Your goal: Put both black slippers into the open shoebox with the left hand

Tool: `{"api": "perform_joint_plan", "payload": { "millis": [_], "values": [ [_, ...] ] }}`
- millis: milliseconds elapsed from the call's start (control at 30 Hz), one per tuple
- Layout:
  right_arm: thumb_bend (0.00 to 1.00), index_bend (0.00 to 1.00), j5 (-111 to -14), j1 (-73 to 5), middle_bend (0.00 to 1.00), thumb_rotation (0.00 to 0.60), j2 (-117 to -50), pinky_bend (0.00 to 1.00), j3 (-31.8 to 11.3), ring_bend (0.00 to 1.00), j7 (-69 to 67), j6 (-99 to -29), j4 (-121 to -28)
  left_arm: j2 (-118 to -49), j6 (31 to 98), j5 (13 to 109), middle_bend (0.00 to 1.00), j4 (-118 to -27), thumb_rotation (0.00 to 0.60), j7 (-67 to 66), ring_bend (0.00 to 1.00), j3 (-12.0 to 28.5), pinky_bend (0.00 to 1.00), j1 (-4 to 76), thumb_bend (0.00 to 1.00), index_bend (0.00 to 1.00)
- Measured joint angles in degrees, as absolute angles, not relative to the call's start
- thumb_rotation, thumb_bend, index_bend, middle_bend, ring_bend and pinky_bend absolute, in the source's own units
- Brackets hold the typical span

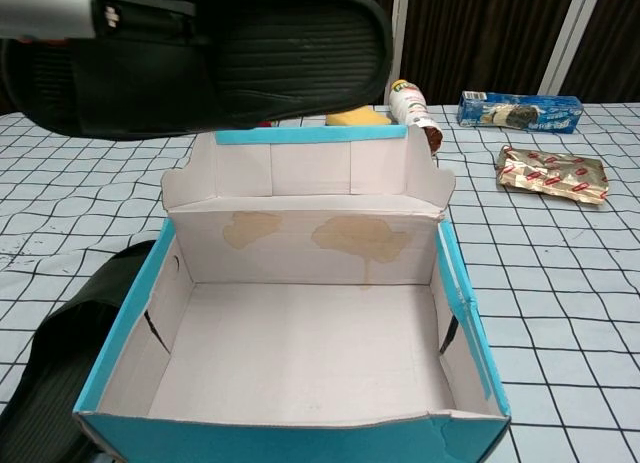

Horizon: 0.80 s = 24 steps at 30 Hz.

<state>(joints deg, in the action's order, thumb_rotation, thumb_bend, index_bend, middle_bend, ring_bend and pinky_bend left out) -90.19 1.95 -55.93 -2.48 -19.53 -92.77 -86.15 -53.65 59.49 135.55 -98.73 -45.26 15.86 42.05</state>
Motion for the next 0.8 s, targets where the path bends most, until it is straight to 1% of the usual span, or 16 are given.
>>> {"api": "perform_joint_plan", "payload": {
  "millis": [67,200,333,600,800],
  "values": [
    [0.31,0.09,-90.4,1.9,0.1,0.6,-56.0,0.04,-2.4,0.13,-19.6,-92.7,-86.1,-54.2,57.4,136.3,0.44,-98.8,0.6,-45.9,0.0,16.1,0.0,44.3,0.4,0.52],
    [0.31,0.09,-90.5,1.8,0.1,0.6,-56.0,0.04,-2.4,0.13,-19.8,-92.7,-86.1,-55.6,55.5,137.7,0.45,-97.8,0.6,-46.4,0.0,15.7,0.0,47.2,0.41,0.51],
    [0.31,0.09,-90.2,1.8,0.1,0.6,-55.9,0.04,-2.5,0.13,-20.2,-92.7,-85.9,-58.4,55.8,138.0,0.46,-96.2,0.6,-46.4,0.0,14.6,0.0,48.3,0.41,0.51],
    [0.31,0.09,-90.1,1.9,0.1,0.6,-55.9,0.04,-2.4,0.13,-20.7,-92.6,-85.7,-64.7,57.1,138.6,0.46,-91.6,0.6,-47.3,0.0,10.5,0.0,49.1,0.41,0.52],
    [0.31,0.09,-90.1,1.8,0.1,0.6,-55.9,0.04,-2.4,0.13,-20.8,-92.5,-85.7,-68.3,57.2,138.5,0.46,-88.0,0.6,-47.5,0.0,8.6,0.0,50.0,0.41,0.52]
  ]
}}
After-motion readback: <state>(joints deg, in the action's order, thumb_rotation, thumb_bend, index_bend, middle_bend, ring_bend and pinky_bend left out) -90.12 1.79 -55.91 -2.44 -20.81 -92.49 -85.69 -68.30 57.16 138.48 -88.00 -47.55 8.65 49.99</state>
